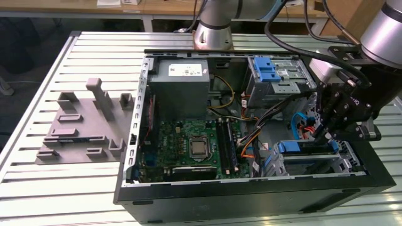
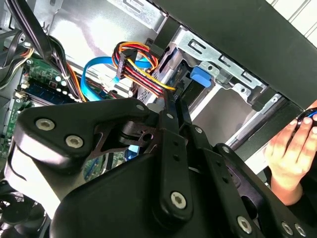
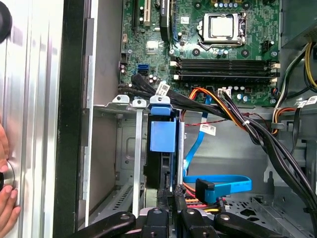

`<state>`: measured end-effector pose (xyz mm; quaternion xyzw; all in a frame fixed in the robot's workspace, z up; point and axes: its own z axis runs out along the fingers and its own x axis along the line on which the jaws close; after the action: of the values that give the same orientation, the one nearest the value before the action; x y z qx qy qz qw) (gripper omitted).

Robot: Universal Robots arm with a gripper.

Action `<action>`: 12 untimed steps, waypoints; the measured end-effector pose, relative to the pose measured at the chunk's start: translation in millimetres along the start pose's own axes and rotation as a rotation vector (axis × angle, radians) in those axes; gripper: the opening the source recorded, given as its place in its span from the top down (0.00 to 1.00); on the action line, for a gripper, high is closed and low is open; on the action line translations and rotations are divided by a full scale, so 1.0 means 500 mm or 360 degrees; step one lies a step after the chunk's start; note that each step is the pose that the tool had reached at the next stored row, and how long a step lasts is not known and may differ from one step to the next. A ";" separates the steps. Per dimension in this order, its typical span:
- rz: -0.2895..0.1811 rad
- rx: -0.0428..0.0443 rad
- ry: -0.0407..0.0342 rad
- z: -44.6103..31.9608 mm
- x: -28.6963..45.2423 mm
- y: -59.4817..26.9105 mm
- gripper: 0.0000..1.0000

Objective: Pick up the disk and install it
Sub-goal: 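Insert the first disk wire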

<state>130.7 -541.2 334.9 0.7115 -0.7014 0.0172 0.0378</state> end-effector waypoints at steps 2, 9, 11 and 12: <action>0.0000 0.0000 0.0000 0.001 0.000 0.000 0.84; 0.0000 0.0000 -0.0003 0.001 0.000 0.000 0.84; 0.0002 0.0000 -0.0005 -0.003 0.001 0.000 0.84; 0.0003 0.0000 -0.0005 -0.002 0.001 0.000 0.84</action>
<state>130.8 -541.8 336.0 0.7109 -0.7021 0.0162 0.0368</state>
